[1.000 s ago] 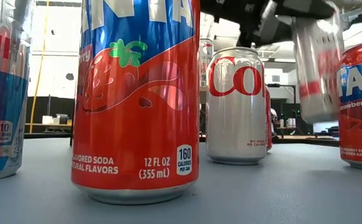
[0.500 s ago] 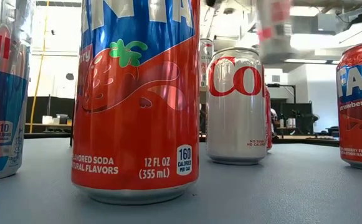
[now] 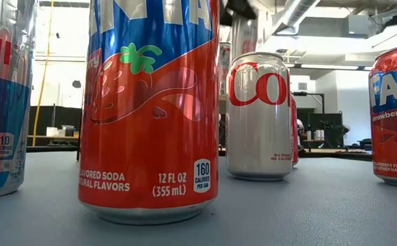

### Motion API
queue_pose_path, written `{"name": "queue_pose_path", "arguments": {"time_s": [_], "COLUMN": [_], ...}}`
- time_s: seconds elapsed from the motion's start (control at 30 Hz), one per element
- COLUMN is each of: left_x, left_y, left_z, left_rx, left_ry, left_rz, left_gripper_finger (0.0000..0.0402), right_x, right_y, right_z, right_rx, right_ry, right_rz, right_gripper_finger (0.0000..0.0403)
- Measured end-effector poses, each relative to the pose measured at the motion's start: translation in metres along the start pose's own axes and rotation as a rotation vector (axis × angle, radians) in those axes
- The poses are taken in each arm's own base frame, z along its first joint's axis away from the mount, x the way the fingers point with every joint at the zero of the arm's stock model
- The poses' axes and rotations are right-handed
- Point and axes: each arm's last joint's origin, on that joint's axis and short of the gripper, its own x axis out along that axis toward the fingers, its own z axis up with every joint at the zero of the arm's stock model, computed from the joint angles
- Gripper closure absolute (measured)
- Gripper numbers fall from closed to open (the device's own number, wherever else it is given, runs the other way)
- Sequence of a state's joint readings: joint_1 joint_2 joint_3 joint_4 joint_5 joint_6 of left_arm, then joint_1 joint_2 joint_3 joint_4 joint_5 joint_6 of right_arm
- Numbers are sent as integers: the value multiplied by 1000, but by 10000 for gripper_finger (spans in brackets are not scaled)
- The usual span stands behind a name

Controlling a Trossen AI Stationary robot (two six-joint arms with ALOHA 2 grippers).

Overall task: Place canned beverage on shelf
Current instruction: Put the white pink soda can on the shelf aligned with the other white pink soda cans

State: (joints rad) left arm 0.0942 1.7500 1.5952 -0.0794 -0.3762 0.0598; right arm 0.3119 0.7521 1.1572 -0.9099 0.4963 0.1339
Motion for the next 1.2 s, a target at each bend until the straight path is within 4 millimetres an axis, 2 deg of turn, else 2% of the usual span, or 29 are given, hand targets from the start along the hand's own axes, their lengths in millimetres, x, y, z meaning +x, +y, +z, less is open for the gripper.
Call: {"name": "queue_pose_path", "arguments": {"time_s": [0.13, 0.27, 1.2], "left_x": [10, 15, 17], "left_y": [21, 30, 40], "left_z": [-12, -14, -16], "left_rx": [-29, -39, -82], "left_ry": [23, 26, 42], "left_rz": [26, 34, 40], "left_gripper_finger": [165, 165, 165], "right_x": [0, 0, 0], "right_y": [0, 0, 0], "right_z": [-1, -1, -2], "right_rx": [-4, -8, 5], "right_ry": [6, 14, 22], "right_rz": [-1, -2, -3], "right_gripper_finger": [163, 163, 163]}}
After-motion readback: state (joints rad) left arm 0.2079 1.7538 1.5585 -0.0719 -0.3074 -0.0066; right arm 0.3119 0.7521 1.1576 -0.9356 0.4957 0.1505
